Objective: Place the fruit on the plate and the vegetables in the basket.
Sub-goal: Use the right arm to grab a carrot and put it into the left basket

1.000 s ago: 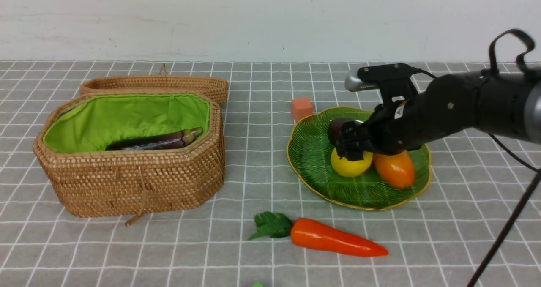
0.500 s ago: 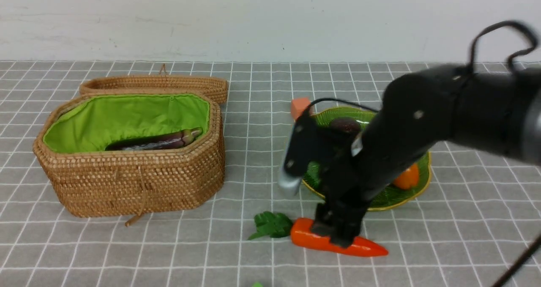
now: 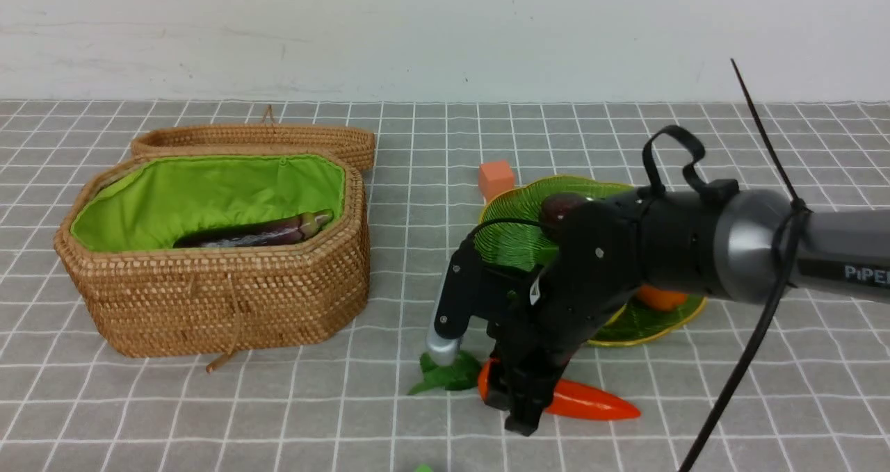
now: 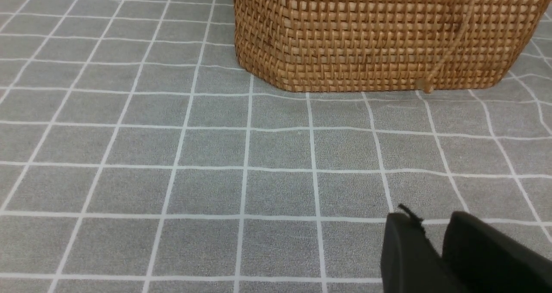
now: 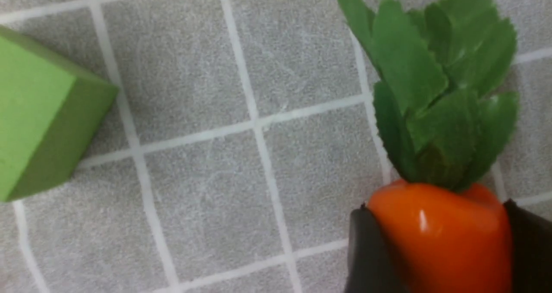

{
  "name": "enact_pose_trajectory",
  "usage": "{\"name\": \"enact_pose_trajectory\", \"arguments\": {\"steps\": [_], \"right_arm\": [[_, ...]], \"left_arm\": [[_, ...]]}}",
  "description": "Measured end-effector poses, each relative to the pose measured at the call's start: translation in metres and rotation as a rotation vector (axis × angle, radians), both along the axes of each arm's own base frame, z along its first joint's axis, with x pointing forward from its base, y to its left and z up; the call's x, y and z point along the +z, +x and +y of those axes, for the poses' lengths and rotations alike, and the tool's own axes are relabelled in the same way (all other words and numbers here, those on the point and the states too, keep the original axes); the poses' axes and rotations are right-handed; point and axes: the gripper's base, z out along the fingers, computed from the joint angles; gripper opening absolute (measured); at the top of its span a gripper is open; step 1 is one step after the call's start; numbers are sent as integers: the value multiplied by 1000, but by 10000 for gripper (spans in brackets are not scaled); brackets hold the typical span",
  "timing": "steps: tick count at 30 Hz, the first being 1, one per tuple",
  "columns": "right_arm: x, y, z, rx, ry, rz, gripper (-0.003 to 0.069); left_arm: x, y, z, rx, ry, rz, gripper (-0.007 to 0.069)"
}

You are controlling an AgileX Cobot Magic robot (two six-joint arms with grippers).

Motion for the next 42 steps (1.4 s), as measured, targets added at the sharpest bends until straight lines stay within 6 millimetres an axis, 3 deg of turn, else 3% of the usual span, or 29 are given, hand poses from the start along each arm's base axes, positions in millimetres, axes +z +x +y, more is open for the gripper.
{"name": "enact_pose_trajectory", "arguments": {"steps": [3,5,6,7,8,10,11,12,14,17,22,26,32,36,38,42], "right_arm": [[11,1,3,-6,25,10,367],[30,4,9,-17,79,9,367],[58,8,18,-37,177,0,367],[61,9,19,-36,183,-8,367],[89,14,28,-51,287,-32,367],[128,21,39,-52,436,-79,367],[128,20,40,-53,444,-76,367],[152,25,47,-44,545,-117,367],[173,33,58,-32,678,-155,367],[189,47,72,-12,822,-203,367],[178,71,94,7,961,-250,367],[145,89,116,20,1021,-325,367],[102,103,130,-1,1008,-381,367],[96,105,131,-18,1012,-379,372],[97,105,131,-37,1030,-359,478],[98,104,132,-65,1063,-299,619]], "left_arm": [[0,0,0,0,0,0,138],[0,0,0,0,0,0,141],[0,0,0,0,0,0,144],[0,0,0,0,0,0,144],[0,0,0,0,0,0,145],[0,0,0,0,0,0,146],[0,0,0,0,0,0,146],[0,0,0,0,0,0,148],[0,0,0,0,0,0,148],[0,0,0,0,0,0,148],[0,0,0,0,0,0,152],[0,0,0,0,0,0,155],[0,0,0,0,0,0,163],[0,0,0,0,0,0,165],[0,0,0,0,0,0,167],[0,0,0,0,0,0,173]]}}
